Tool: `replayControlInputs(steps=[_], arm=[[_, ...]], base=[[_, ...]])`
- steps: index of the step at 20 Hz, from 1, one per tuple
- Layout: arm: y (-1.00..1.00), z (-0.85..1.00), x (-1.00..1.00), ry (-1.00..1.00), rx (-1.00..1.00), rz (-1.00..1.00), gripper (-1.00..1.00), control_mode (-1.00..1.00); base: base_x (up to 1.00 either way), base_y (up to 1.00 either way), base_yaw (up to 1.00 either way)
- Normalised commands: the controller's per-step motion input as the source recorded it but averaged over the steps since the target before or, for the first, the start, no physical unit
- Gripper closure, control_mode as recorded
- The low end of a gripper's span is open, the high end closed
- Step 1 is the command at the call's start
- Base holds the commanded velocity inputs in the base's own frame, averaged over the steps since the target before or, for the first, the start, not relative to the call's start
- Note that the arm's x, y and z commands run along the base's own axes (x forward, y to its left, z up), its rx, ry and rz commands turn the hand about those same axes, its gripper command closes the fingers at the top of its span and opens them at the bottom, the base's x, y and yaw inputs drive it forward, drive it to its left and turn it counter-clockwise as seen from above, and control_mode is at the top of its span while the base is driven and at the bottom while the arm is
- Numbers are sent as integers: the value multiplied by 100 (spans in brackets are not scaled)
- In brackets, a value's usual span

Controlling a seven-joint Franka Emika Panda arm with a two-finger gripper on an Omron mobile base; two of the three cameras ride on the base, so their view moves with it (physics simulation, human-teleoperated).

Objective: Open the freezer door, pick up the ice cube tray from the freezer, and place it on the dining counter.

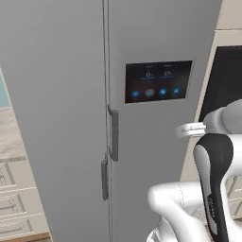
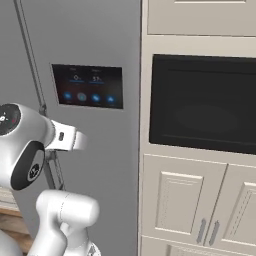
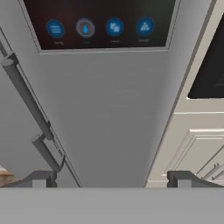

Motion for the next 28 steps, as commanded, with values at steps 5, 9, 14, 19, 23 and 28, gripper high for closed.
replayControlInputs(steps=[5,9,14,19,23,28], arm=[[0,0,0,0,0,0,-100,100],[0,0,0,0,0,0,-100,100],[4,0,0,0,0,0,-100,-100],[57,-4,0,-1,0,0,-100,-100],[89,-10,0,-2,-1,0,-100,-100],[75,-26,0,-1,0,0,-100,-100]], base=[[0,-21,0],[0,-6,0],[0,0,0],[0,0,0],[0,0,0],[0,0,0]])
